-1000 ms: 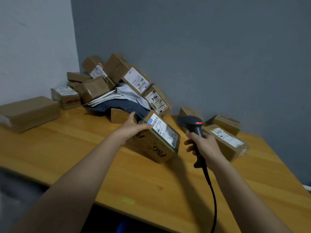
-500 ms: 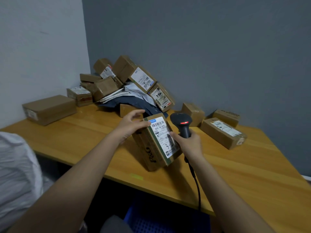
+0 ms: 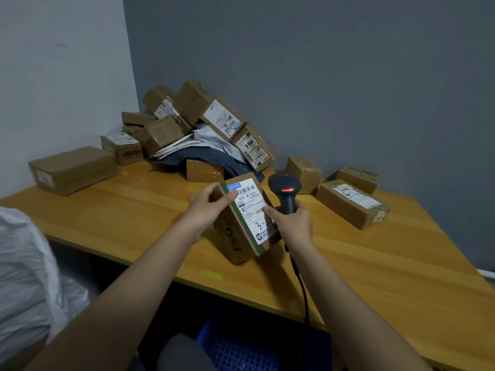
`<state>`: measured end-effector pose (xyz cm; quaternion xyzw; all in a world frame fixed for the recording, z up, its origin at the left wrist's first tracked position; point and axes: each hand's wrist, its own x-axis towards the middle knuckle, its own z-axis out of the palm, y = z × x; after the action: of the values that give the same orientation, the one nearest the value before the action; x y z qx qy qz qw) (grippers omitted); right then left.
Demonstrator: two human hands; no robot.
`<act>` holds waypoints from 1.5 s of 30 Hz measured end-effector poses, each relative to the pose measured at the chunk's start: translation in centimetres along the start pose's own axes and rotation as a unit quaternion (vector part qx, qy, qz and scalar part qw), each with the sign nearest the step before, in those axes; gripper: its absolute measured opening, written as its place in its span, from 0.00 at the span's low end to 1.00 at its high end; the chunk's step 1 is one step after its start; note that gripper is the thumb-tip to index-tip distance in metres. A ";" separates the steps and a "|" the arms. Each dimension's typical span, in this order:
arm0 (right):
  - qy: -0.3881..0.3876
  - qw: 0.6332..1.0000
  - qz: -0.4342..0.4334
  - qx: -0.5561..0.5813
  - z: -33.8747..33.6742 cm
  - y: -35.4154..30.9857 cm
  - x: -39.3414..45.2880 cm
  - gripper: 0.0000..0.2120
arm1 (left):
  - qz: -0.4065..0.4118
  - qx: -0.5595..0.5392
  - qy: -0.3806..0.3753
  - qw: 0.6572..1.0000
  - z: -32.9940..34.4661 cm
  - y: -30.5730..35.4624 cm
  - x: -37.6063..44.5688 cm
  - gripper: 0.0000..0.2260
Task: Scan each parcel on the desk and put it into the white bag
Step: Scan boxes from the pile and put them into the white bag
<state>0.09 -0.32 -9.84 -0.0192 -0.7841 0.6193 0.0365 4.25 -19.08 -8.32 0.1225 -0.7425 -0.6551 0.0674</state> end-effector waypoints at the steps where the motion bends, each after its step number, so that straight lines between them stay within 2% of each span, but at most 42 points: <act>1: 0.001 1.000 0.001 -0.001 0.1 0.0 -0.1 0.23 | -0.012 0.012 -0.010 1.000 0.1 0.0 -0.2 0.32; 4: 0.002 1.000 0.001 -0.005 0.0 -0.3 -0.4 0.21 | -0.039 0.025 -0.046 0.998 0.2 -0.1 -0.6 0.43; 6: -0.008 1.000 0.003 0.000 -0.3 -0.6 -0.7 0.17 | -0.025 0.022 -0.050 0.998 0.1 0.0 -1.0 0.47; 9: 0.000 0.999 -0.021 0.040 -1.4 -1.5 -1.5 0.07 | 0.042 0.013 -0.012 0.999 -0.2 0.3 -1.1 0.43; 11: 0.000 0.997 -0.041 0.059 -2.5 -2.0 -2.3 0.06 | 0.074 0.028 0.015 0.997 -0.6 0.3 -0.8 0.40; 16: -0.117 0.992 -0.050 0.021 -5.0 -2.1 -5.6 0.08 | 0.096 0.087 -0.008 0.992 -0.5 0.3 -0.5 0.42; 18: -0.138 0.990 -0.034 0.018 -5.2 -1.7 -6.6 0.08 | 0.105 0.095 -0.014 0.990 -0.2 0.5 -0.4 0.43; 25: -0.132 0.991 -0.016 0.020 -4.8 -0.7 -8.0 0.09 | 0.101 0.104 -0.022 0.989 0.3 0.4 -0.4 0.46; 45: -0.125 0.992 -0.011 0.010 -4.7 -1.0 -8.0 0.11 | 0.084 0.115 -0.027 0.989 0.0 0.6 -0.2 0.47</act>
<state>8.44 3.38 -8.03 0.0676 -0.7764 0.6241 -0.0549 4.43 -18.97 -7.71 0.0489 -0.8221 -0.5606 0.0870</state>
